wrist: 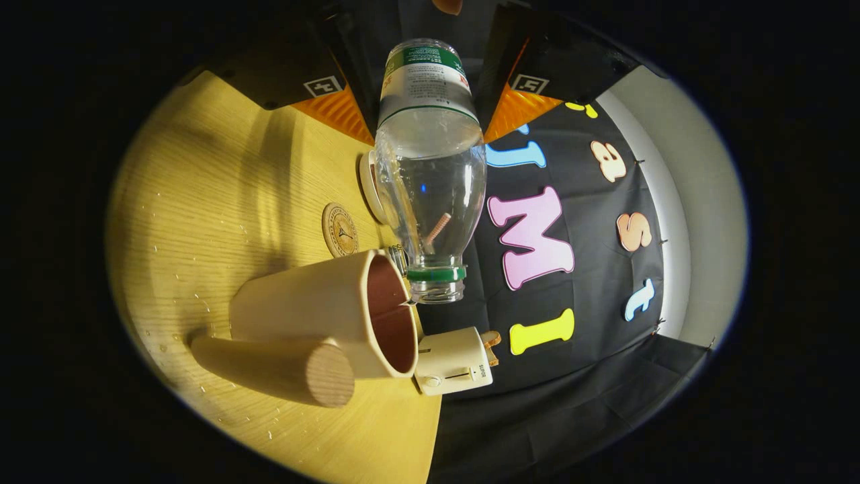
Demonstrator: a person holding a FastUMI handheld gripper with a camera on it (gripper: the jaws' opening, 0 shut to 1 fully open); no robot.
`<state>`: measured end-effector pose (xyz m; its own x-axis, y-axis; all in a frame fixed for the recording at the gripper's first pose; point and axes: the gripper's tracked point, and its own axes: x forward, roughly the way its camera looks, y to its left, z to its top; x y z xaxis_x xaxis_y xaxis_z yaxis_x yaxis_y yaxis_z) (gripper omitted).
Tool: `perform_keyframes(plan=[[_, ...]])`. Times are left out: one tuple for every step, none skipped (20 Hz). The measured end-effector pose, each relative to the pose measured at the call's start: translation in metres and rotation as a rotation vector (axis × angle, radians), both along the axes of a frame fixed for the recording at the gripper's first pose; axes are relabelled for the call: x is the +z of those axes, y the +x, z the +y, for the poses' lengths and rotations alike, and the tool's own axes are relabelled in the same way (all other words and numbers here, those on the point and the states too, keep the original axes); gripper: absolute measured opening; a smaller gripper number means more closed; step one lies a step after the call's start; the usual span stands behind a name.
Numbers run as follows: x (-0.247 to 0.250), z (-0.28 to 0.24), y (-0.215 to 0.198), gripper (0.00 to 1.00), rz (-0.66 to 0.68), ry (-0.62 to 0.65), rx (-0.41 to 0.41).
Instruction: Take the bottle from table, then pour the juice into the cup, finally place the bottle on the coaster
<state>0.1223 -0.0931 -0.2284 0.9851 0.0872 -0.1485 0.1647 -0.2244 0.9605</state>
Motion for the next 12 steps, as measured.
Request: perform_keyframes(plan=[[-0.0002,0.0005,-0.0018,0.75,0.001,0.004,0.001],[0.0005,0.0011,-0.001,0.75,0.001,0.008,0.001],[0.0008,0.001,-0.0006,0.75,0.0,0.013,0.001],[0.0025,0.0007,-0.0012,0.75,-0.002,0.019,-0.001],[0.0029,0.0,-0.0002,0.75,-0.003,0.024,-0.006],[0.0038,-0.0006,0.0002,0.75,-0.004,0.033,-0.011],[0.0048,-0.0021,0.0001,0.75,-0.005,0.04,-0.016],[0.0055,-0.0029,0.0004,0.75,-0.006,0.046,-0.019],[0.0057,-0.0022,0.0006,0.75,-0.006,0.05,-0.02],[0.007,-0.0028,0.0011,0.75,-0.007,0.054,-0.021],[0.0078,-0.0042,0.0027,0.75,-0.008,0.058,-0.024],[0.0084,-0.0054,0.0032,0.75,-0.009,0.062,-0.028]])
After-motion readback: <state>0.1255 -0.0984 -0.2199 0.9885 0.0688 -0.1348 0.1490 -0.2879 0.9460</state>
